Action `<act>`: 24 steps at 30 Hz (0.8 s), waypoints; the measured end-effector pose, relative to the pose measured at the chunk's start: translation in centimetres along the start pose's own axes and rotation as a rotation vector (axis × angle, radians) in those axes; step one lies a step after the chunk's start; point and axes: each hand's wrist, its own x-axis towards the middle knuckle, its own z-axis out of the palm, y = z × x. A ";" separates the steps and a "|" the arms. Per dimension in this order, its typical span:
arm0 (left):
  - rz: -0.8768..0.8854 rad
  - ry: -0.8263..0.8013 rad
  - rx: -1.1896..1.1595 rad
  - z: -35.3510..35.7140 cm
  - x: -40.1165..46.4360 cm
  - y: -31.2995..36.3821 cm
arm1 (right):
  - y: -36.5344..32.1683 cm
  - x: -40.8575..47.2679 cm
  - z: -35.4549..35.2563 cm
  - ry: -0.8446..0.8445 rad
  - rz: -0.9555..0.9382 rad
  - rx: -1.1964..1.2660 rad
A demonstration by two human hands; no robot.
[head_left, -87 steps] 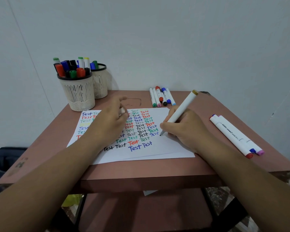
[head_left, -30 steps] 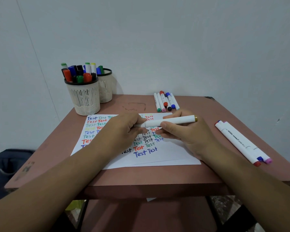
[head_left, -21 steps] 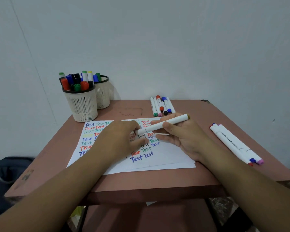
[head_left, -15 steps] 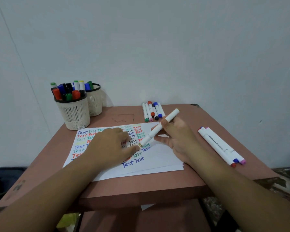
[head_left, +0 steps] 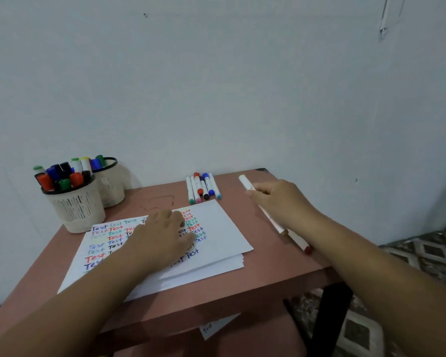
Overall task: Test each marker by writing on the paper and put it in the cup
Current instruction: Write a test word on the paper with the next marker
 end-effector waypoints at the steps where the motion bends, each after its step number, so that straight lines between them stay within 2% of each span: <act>1: 0.003 -0.003 -0.006 0.1 0.2 0.5 | 0.8 0.0 -0.7 0.014 0.020 -0.040; 5: 0.060 -0.045 0.004 0.5 0.9 2.8 | 3.8 -0.1 -3.0 0.055 0.098 -0.179; 10: 0.093 -0.081 -0.025 0.6 1.8 4.2 | 5.1 -0.9 -4.6 0.078 0.181 -0.226; 16: 0.040 0.053 -0.031 1.2 2.8 6.2 | 5.9 -0.7 -4.2 0.078 0.254 -0.305; 24: 0.242 0.124 -0.098 2.3 3.0 9.7 | 6.3 -0.2 -3.0 0.079 0.277 -0.385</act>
